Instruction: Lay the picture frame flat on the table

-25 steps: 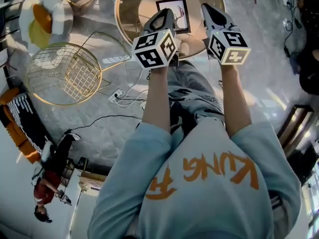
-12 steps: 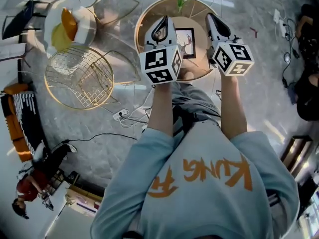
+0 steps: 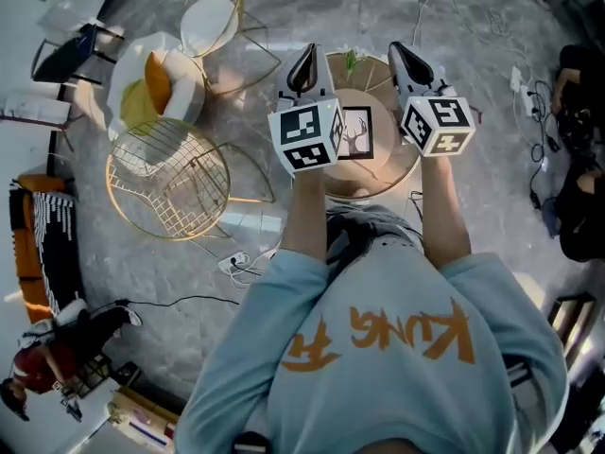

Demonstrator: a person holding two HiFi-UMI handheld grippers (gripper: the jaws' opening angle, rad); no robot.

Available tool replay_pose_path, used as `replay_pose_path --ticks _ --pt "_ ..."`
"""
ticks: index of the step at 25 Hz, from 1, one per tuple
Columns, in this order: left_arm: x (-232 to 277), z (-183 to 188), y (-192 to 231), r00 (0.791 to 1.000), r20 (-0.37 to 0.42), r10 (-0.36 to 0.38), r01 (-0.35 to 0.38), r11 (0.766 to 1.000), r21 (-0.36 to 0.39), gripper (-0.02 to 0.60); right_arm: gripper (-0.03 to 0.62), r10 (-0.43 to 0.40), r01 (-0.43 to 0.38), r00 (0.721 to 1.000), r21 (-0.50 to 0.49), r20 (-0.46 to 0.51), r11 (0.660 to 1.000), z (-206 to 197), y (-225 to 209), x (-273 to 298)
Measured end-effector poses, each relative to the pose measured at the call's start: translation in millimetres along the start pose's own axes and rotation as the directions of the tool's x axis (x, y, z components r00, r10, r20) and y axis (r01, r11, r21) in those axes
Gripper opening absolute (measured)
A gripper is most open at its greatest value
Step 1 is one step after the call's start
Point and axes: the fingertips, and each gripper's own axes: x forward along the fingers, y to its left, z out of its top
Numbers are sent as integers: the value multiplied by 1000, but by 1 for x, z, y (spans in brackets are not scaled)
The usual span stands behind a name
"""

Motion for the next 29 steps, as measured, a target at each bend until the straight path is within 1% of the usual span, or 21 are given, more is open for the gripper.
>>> replay_pose_path --ticks 3,7,13,18,24,29 --pt "2 24 -1 999 43 -2 1 1000 20 21 -3 -12 13 999 -30 36 999 26 -4 -2" --pt "8 55 -2 995 97 -19 13 998 58 21 -3 -8 16 995 -82 100 996 64 0 -2" --pt "11 75 -1 990 135 -29 18 997 80 21 -3 -28 44 991 -120 128 992 82 3 -3" --pt "16 83 0 989 140 -38 25 996 89 21 -3 -61 79 988 -121 142 990 91 -5 -4" --pt "13 71 -2 990 134 -50 38 995 93 21 -3 -81 101 985 -128 149 987 83 -8 -10" --pt "3 68 -6 991 127 -47 37 996 83 21 -3 -84 105 985 -137 153 985 88 -6 -21"
